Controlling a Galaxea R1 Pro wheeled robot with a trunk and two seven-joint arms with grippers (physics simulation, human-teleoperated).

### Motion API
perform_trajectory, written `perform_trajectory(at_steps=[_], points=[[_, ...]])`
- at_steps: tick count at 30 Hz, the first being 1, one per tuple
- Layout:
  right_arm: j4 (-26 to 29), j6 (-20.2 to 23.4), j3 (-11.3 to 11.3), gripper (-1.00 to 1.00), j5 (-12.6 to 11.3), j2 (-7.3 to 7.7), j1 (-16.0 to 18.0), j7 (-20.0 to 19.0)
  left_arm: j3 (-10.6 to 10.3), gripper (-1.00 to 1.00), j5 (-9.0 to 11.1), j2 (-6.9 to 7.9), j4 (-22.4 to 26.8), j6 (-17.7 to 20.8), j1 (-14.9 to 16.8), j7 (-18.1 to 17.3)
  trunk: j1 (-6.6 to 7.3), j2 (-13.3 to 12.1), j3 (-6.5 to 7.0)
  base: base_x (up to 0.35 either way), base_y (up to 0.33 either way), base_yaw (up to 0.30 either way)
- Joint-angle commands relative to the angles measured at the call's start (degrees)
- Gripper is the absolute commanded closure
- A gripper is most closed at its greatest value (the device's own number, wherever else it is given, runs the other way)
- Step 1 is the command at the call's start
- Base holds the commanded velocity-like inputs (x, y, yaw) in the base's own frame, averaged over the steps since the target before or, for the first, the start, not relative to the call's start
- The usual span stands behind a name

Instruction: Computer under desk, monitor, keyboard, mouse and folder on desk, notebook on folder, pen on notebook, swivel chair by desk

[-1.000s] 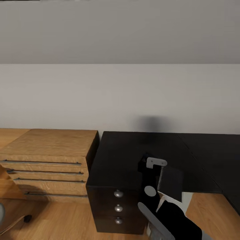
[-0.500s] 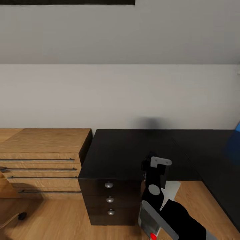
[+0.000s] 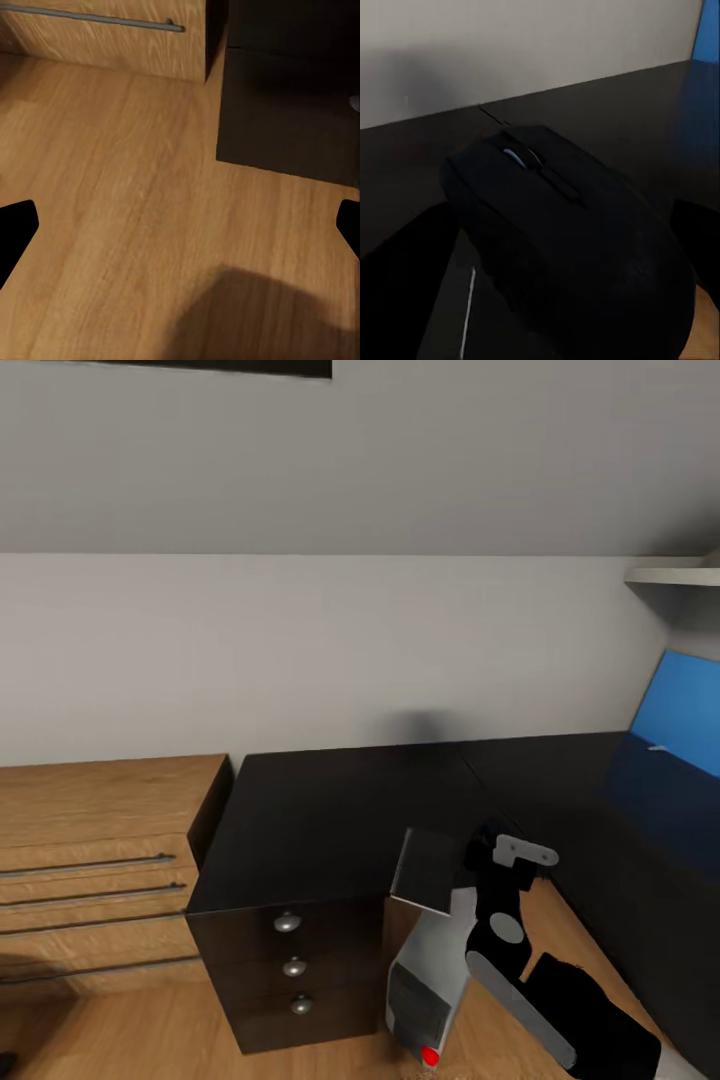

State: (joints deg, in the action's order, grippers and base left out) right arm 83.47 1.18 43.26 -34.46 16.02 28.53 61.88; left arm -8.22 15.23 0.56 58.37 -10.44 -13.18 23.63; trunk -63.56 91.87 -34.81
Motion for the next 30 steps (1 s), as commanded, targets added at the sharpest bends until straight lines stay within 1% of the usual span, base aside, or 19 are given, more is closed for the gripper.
perform_trajectory(at_steps=[1, 2, 3, 4, 7, 8, 9, 10, 13, 14, 16, 17, 18, 22, 25, 28, 30], points=[[-0.8, -0.1, -0.5, 1.00, -0.3, 0.12, 0.1, -0.3, -0.2, -1.00, 0.6, 0.06, -0.1, -0.3, 0.0, 0.3, 0.00, 0.0, -0.04, 0.000, 0.000, -0.286], [-1.7, -0.3, -1.6, 1.00, -0.4, 0.16, 0.1, -1.5, -0.2, -1.00, 0.5, 0.06, -0.3, -0.3, 0.0, 0.3, 0.00, 0.0, -0.04, 0.000, 0.000, -0.287], [-3.4, -0.4, -3.8, 1.00, -0.5, 0.20, 0.1, -4.3, -0.2, -1.00, 0.5, 0.05, -0.4, -0.3, 0.0, 0.3, 0.00, 0.0, -0.04, 0.000, 0.000, -0.287], [-4.0, -0.4, -4.8, 1.00, -0.5, 0.21, 0.1, -5.4, -0.2, -1.00, 0.5, 0.05, -0.4, -0.3, 0.0, 0.3, 0.00, 0.0, -0.04, 0.000, 0.000, -0.286], [-8.1, -0.4, -10.9, 1.00, -0.6, 0.16, 0.1, -12.0, -0.2, -1.00, 0.5, 0.06, -0.5, -0.3, 0.0, 0.3, 0.00, 0.0, -0.04, 0.000, 0.000, -0.282], [-8.8, -0.4, -11.9, 1.00, -0.6, 0.12, 0.1, -12.9, -0.2, -1.00, 0.5, 0.06, -0.5, -0.3, 0.0, 0.3, 0.00, 0.0, -0.04, 0.000, 0.000, -0.278], [-10.1, -0.4, -13.9, 1.00, -0.7, 0.07, 0.1, -14.6, -0.2, -1.00, 0.5, 0.06, -0.5, -0.3, 0.0, 0.3, 0.00, 0.0, -0.04, 0.000, 0.000, -0.277], [-10.8, -0.4, -14.8, 1.00, -0.7, 0.05, 0.1, -15.3, -0.2, -1.00, 0.5, 0.06, -0.5, -0.3, 0.0, 0.3, 0.00, 0.0, -0.04, 0.000, 0.000, -0.276], [-13.6, -0.3, -20.0, 1.00, -0.8, 0.00, 0.1, -19.4, -0.2, -1.00, 0.5, 0.06, -0.5, -0.3, 0.0, 0.3, 0.00, 0.0, -0.04, 0.000, 0.000, -0.274], [-13.9, -0.3, -20.8, 1.00, -0.8, -0.01, 0.1, -19.9, -0.2, -1.00, 0.5, 0.06, -0.5, -0.3, 0.0, 0.3, 0.00, 0.0, -0.04, 0.000, 0.000, -0.274], [-15.5, -0.1, -23.2, 1.00, -0.8, -0.04, 0.1, -22.0, -0.2, -1.00, 0.5, 0.04, -0.5, -0.3, 0.0, 0.3, 0.00, 0.0, -0.03, 0.000, 0.000, -0.273], [-16.0, -0.1, -23.6, 1.00, -0.8, -0.04, 0.1, -22.4, -0.2, -1.00, 0.5, 0.03, -0.5, -0.3, 0.0, 0.3, 0.00, 0.0, -0.02, 0.000, 0.000, -0.273], [-17.7, -0.1, -24.7, 1.00, -0.8, -0.03, 0.1, -23.5, -0.2, -1.00, 0.5, 0.04, -0.5, -0.3, 0.0, 0.3, 0.00, 0.0, 0.00, 0.000, 0.000, -0.272], [-21.0, -0.1, -26.5, 1.00, -0.7, -0.02, 0.1, -25.2, -0.2, -1.00, 0.5, 0.04, -0.5, -0.4, 0.0, 0.3, 0.00, 0.0, 0.08, 0.000, 0.000, -0.270], [-23.7, 0.0, -29.6, 1.00, -0.7, 0.01, 0.2, -28.0, -0.2, -1.00, 0.4, 0.02, -0.5, -0.4, 0.0, 0.3, 0.00, 0.0, 0.16, 0.000, 0.000, -0.262], [-26.7, 0.0, -31.4, 1.00, -0.7, 0.05, 0.3, -30.2, -0.3, -1.00, 0.4, -0.01, -0.5, -0.4, 0.0, 0.3, 0.00, 0.0, 0.26, 0.000, 0.000, -0.258], [-28.9, 0.0, -32.0, 1.00, -0.7, 0.06, 0.5, -31.5, -0.3, -1.00, 0.4, -0.02, -0.5, -0.4, 0.0, 0.3, 0.00, 0.0, 0.32, 0.000, 0.000, -0.256]])
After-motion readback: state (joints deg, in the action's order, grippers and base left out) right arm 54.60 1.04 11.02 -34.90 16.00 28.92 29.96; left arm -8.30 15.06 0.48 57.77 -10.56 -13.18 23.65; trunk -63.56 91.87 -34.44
